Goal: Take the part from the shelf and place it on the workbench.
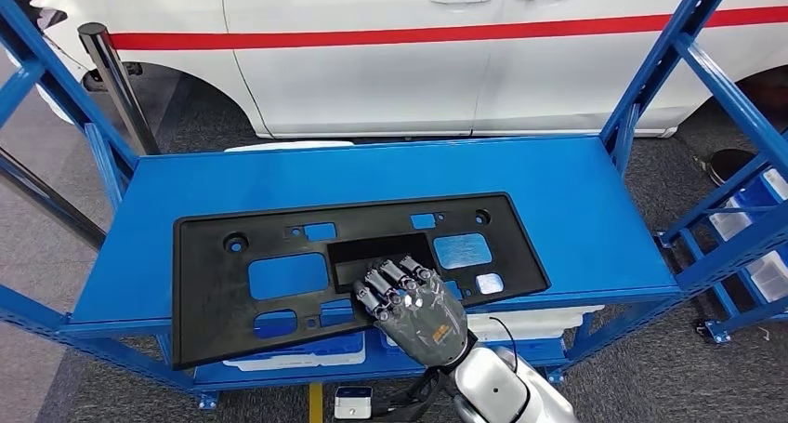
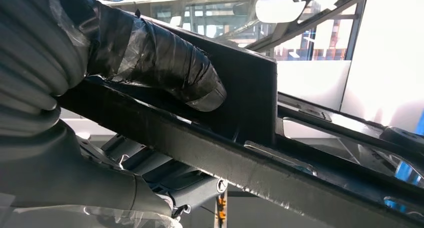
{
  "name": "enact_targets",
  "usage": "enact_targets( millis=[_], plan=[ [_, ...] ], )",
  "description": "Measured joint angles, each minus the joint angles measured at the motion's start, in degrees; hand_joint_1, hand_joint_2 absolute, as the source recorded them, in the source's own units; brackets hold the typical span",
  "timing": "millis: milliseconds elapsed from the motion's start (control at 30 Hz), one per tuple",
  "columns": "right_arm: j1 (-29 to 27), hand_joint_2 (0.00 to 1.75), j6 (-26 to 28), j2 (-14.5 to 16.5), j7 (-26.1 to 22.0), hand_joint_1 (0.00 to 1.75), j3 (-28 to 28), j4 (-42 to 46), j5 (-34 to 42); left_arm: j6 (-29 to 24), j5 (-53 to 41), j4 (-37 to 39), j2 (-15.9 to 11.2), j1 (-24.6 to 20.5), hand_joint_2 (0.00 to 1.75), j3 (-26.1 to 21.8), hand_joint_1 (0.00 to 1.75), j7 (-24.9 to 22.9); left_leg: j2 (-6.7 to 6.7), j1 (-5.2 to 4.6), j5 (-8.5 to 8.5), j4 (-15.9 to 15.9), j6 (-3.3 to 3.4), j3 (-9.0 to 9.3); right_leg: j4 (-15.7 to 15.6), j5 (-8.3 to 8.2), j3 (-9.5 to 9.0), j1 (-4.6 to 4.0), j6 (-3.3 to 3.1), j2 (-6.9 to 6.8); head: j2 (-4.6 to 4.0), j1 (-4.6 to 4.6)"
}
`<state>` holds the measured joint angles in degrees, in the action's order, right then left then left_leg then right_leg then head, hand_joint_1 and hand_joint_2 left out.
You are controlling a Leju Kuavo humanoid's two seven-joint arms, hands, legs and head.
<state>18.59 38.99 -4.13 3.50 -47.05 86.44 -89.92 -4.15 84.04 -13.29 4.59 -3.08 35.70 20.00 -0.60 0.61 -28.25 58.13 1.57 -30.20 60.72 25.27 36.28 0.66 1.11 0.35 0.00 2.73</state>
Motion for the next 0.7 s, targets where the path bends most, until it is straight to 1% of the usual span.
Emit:
enact_targets(
  millis=[33, 67, 100, 133, 167, 200, 233, 267, 300, 333, 367, 400, 433, 467, 500, 533, 567, 600, 633, 667, 700],
  plan=[
    [-0.01, 1.75, 0.0, 0.0, 0.0, 1.75, 0.03, 0.01, 0.0, -0.01, 0.0, 0.0, 0.0, -0.02, 1.75, -0.03, 0.0, -0.02, -0.1, 0.12, 0.46, -0.27, 0.38, -0.15, 1.7, 1.52, 0.66, 0.02, 0.25, -0.03, 0.0, 0.02],
    [-0.06, 1.75, 0.0, -0.01, 0.0, 1.75, 0.05, 0.01, 0.0, -0.03, 0.0, 0.0, 0.0, -0.05, 1.75, -0.05, 0.0, -0.04, -0.2, 0.13, 0.8, -0.33, 0.67, -0.4, 4.61, 3.75, 1.74, 0.11, 0.45, -0.08, 0.0, 0.03],
    [-0.12, 1.75, 0.0, -0.01, 0.0, 1.75, 0.06, 0.01, 0.0, -0.03, 0.0, 0.0, 0.0, -0.05, 1.75, -0.09, 0.0, -0.07, -0.23, 0.06, 1.05, -0.27, 0.89, -0.81, 8.31, 6.09, 3.08, 0.11, 0.64, -0.12, 0.0, 0.05],
    [-0.22, 1.75, 0.0, -0.02, 0.0, 1.75, 0.06, 0.0, 0.0, -0.03, 0.0, 0.0, 0.0, -0.03, 1.75, -0.11, 0.0, -0.1, -0.26, -0.02, 1.23, -0.14, 0.96, -1.24, 11.9, 7.9, 4.28, 0.12, 0.78, -0.13, 0.0, 0.04],
    [-0.34, 1.75, 0.0, -0.02, 0.0, 1.75, 0.07, -0.01, 0.0, -0.03, 0.0, 0.0, -0.01, 0.02, 1.75, -0.14, 0.0, -0.14, -0.28, -0.08, 1.38, 0.04, 0.98, -1.65, 14.22, 8.78, 4.85, 0.11, 0.86, -0.13, 0.0, 0.04],
    [-0.44, 1.75, 0.0, -0.02, 0.0, 1.75, 0.07, -0.02, 0.0, -0.03, 0.0, 0.0, -0.01, 0.06, 1.75, -0.17, 0.0, -0.17, -0.28, -0.14, 1.49, 0.22, 0.96, -1.99, 14.43, 8.54, 4.36, 0.1, 0.83, -0.13, 0.0, 0.03],
    [-0.5, 1.75, 0.01, -0.02, 0.0, 1.75, 0.08, -0.02, 0.0, -0.03, 0.0, 0.0, -0.01, 0.08, 1.75, -0.19, 0.0, -0.2, -0.26, -0.19, 1.57, 0.41, 0.93, -2.23, 12.25, 7.3, 2.65, 0.09, 0.7, -0.13, 0.0, 0.03],
    [-0.52, 1.75, 0.02, -0.02, 0.0, 1.75, 0.09, -0.01, 0.0, -0.03, 0.0, 0.0, -0.01, 0.08, 1.75, -0.21, 0.0, -0.22, -0.23, -0.24, 1.61, 0.56, 0.89, -2.36, 8.37, 5.6, 0.13, 0.06, 0.45, -0.12, 0.0, 0.04],
    [-0.51, 1.75, 0.03, -0.02, 0.0, 1.75, 0.12, 0.01, 0.0, -0.03, 0.0, 0.0, 0.02, 0.07, 1.75, -0.22, 0.0, -0.24, -0.21, -0.34, 1.67, 0.69, 0.78, -2.46, 4.37, 4.4, -2.34, -0.07, 0.12, -0.09, 0.0, 0.03],
    [-0.49, 1.75, 0.04, -0.02, 0.0, 1.75, 0.16, 0.03, 0.0, -0.03, 0.0, 0.0, 0.03, 0.04, 1.75, -0.22, 0.0, -0.27, -0.19, -0.45, 1.77, 0.83, 0.61, -2.6, 1.15, 3.56, -4.1, -0.21, -0.21, -0.07, 0.0, 0.03],
    [-0.49, 1.75, 0.05, -0.02, 0.0, 1.75, 0.21, 0.04, 0.0, -0.04, 0.0, 0.0, 0.05, 0.03, 1.75, -0.23, 0.0, -0.31, -0.18, -0.51, 1.91, 0.91, 0.35, -2.76, -0.62, 3.28, -4.89, -0.39, -0.51, -0.04, 0.0, 0.02],
    [-0.5, 1.75, 0.05, -0.02, -0.01, 1.75, 0.25, 0.04, 0.0, -0.04, 0.0, 0.0, 0.06, 0.02, 1.75, -0.23, 0.0, -0.35, -0.18, -0.54, 2.12, 0.92, 0.01, -2.93, -1.13, 3.33, -4.91, -0.57, -0.76, -0.01, 0.0, 0.02],
    [-0.52, 1.75, 0.06, -0.02, -0.01, 1.75, 0.28, 0.04, 0.0, -0.05, 0.0, 0.0, 0.07, 0.02, 1.75, -0.23, 0.0, -0.39, -0.18, -0.55, 2.34, 0.89, -0.33, -3.05, -1.3, 3.03, -4.69, -0.59, -1.03, 0.01, 0.0, 0.02],
    [-0.53, 1.75, 0.06, 0.0, -0.02, 1.75, 0.29, 0.04, 0.0, -0.05, 0.0, 0.0, 0.07, 0.03, 1.75, -0.23, 0.0, -0.4, -0.14, -0.49, 2.3, 0.97, -0.65, -3.22, -1.51, 2.68, -4.56, -0.45, -1.38, -0.05, 0.0, 0.02],
    [-0.52, 1.75, 0.07, 0.03, -0.02, 1.75, 0.3, 0.05, 0.0, -0.06, 0.0, 0.0, 0.06, 0.02, 1.75, -0.24, 0.0, -0.4, -0.04, -0.47, 1.6, 1.64, -0.95, -3.6, -1.79, 2.28, -4.41, -0.26, -1.83, -0.1, 0.0, 0.0],
    [-0.5, 1.75, 0.07, 0.07, -0.02, 1.75, 0.3, 0.05, 0.0, -0.07, 0.0, 0.0, 0.05, 0.0, 1.75, -0.25, 0.0, -0.4, 0.07, -0.45, 0.33, 3.11, -1.22, -4.26, -2.08, 1.86, -4.21, -0.05, -2.24, -0.19, 0.0, -0.03],
    [-0.49, 1.75, 0.07, 0.12, -0.02, 1.75, 0.3, 0.06, 0.0, -0.07, 0.0, 0.0, 0.04, -0.01, 1.75, -0.25, 0.0, -0.39, 0.17, -0.33, -1.62, 5.77, -1.48, -5.36, -2.27, 1.48, -3.92, 0.1, -2.54, -0.28, 0.0, -0.06],
    [-0.51, 1.75, 0.07, 0.15, -0.02, 1.75, 0.3, 0.06, 0.0, -0.07, 0.0, 0.0, 0.04, 0.01, 1.75, -0.25, 0.0, -0.39, 0.23, -0.23, -3.83, 9.31, -1.76, -6.73, -2.26, 1.21, -3.52, 0.1, -2.71, -0.3, 0.0, -0.09],
    [-0.56, 1.75, 0.07, 0.16, -0.02, 1.75, 0.3, 0.05, 0.0, -0.07, 0.0, 0.0, 0.04, 0.04, 1.75, -0.25, 0.0, -0.39, 0.23, -0.1, -5.62, 12.89, -2.02, -8.02, -2.15, 0.98, -3.08, 0.09, -2.71, -0.33, 0.0, -0.09],
    [-0.64, 1.75, 0.07, 0.17, -0.02, 1.75, 0.3, 0.05, 0.0, -0.07, 0.0, 0.0, 0.04, 0.08, 1.75, -0.25, 0.0, -0.39, 0.23, 0.01, -6.76, 15.65, -2.23, -8.88, -2.02, 0.76, -2.64, 0.08, -2.67, -0.34, 0.0, -0.08],
    [-0.7, 1.75, 0.07, 0.17, -0.02, 1.75, 0.3, 0.04, 0.0, -0.07, 0.0, 0.0, 0.04, 0.12, 1.75, -0.25, 0.0, -0.39, 0.22, 0.11, -6.83, 16.46, -2.37, -8.78, -1.88, 0.54, -2.23, 0.09, -2.58, -0.34, 0.0, -0.08]
  ],
)
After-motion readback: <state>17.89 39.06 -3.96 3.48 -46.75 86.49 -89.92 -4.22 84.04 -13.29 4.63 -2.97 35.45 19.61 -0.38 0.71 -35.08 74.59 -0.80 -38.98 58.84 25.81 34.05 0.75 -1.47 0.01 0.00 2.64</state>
